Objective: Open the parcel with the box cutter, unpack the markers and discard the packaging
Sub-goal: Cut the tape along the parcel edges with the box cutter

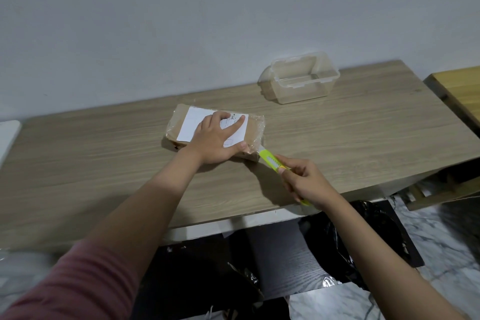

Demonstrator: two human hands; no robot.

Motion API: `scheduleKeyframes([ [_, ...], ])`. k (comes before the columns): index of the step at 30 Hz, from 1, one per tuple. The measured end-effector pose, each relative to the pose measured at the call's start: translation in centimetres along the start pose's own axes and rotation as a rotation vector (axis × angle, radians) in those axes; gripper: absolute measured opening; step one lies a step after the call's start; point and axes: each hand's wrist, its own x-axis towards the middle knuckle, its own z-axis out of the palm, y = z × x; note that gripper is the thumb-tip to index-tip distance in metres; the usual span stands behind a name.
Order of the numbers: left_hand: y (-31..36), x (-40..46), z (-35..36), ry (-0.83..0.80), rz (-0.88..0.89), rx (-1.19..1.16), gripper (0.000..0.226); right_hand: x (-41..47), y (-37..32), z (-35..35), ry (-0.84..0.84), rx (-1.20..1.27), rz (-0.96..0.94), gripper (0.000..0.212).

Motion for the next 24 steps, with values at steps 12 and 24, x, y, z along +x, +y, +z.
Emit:
scheduleKeyframes([
  [12, 0.2, 0.1, -1.2, -0.083, 0.007, -0.042, 0.070, -2.6, 0.8, -1.8, 0.285, 0.102, 0.039, 0.035],
  [24, 0.0, -4.1, -1.1, 0.325, -0.198, -0.159, 0.048, 0.9, -2.5, 2.1, 0.389, 0.232, 0.014, 0.024],
])
